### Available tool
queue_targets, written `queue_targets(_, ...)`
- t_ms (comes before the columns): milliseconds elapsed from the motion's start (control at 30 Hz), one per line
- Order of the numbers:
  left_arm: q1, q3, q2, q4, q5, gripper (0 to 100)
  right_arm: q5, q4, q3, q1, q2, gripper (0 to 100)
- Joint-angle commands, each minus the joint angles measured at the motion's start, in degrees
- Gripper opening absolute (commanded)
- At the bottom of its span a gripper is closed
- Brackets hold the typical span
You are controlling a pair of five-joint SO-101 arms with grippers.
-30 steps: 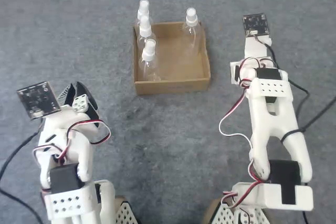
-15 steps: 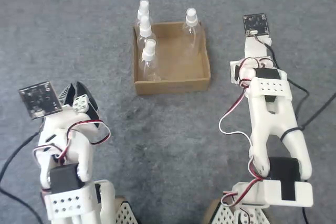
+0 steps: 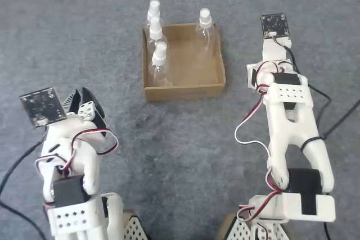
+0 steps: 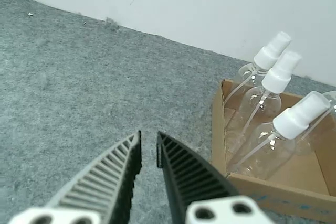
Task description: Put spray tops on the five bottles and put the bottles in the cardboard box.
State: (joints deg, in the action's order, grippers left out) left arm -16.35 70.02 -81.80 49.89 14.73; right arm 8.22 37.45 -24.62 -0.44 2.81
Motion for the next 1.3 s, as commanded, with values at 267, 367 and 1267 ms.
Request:
queue_targets(267,-0.09,-0.13,-0.88,-1.85,-0.62,5,0.09,-1.10,3.52,0.48,1.45,5.6)
queue_targets(367,-0.09,-0.13,-0.88,-1.85,-0.62,5,2.46,-0.92,3.78,0.57,1.80,2.5)
queue_targets(1267,-0.09,-0.13,-0.88,-1.85,-0.62,5,2.99,22.29,8.18,-9.80,29.41,0.6)
